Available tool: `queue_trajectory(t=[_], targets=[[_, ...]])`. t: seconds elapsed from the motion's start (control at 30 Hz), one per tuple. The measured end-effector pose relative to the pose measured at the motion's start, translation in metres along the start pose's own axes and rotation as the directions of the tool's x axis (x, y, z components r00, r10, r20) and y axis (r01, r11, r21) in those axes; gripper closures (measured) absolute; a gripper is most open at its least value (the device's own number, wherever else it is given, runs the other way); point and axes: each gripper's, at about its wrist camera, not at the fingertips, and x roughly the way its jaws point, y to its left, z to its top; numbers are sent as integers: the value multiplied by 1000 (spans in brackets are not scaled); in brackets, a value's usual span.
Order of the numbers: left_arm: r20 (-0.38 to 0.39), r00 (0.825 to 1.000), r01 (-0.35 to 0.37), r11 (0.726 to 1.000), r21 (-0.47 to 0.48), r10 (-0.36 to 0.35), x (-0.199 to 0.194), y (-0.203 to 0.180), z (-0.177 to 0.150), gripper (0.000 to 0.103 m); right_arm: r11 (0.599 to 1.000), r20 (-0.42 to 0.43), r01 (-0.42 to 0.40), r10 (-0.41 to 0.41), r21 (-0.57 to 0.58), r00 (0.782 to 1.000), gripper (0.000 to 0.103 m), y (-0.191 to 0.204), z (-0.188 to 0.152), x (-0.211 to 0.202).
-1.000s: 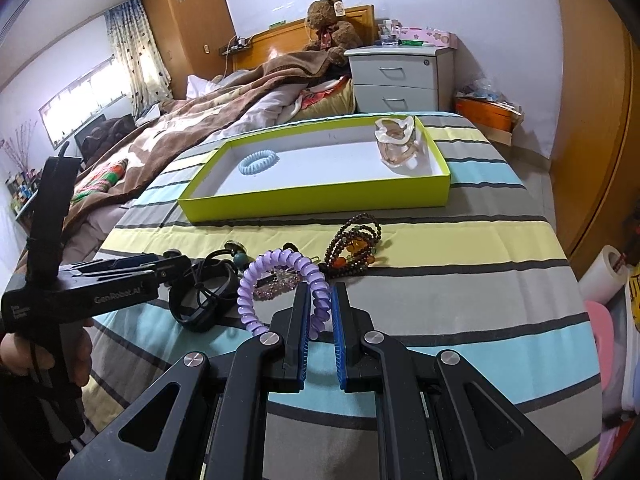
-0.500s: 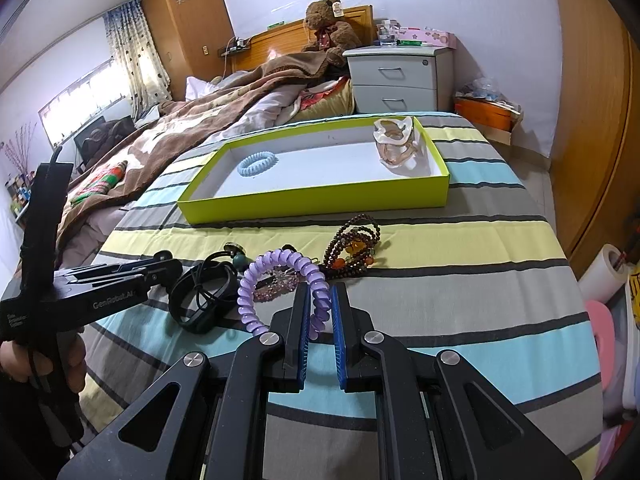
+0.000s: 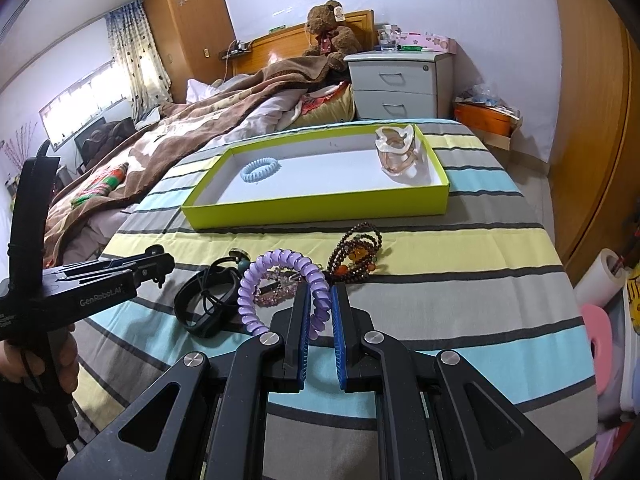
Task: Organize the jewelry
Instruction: 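Close the left tool on the black pink-ball claw clip while the right lifts the purple coil, then carry the purple coil into the green box with the right tool while the left carries the clip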
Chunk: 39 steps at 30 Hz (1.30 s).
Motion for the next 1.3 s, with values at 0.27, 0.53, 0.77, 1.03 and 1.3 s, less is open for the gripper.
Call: queue_trajectory(t=[0.27, 0.53, 0.77, 1.03, 1.3], targets=[[23, 1000, 7, 1000, -4, -7, -11, 0, 7, 77, 1000, 17, 4, -4, -6, 1000, 92, 2, 11, -4], [48, 999, 12, 1000, -2, -12, -20, 0, 22, 77, 1000, 37, 11, -10, -12, 999, 92, 0, 33, -5], [67, 998, 17, 1000, 3, -17, -22, -1, 40, 77, 1000, 37, 5, -4, -16, 999, 92, -3, 62, 3], [76, 997, 31, 999, 15, -32, -17, -6, 62, 77, 998, 25, 19, -18, -61, 1000, 92, 4, 95, 27], [66, 997, 41, 999, 9, -42, -4, -6, 81, 77, 994, -5, 37, -38, -106, 999, 92, 9, 121, 56]])
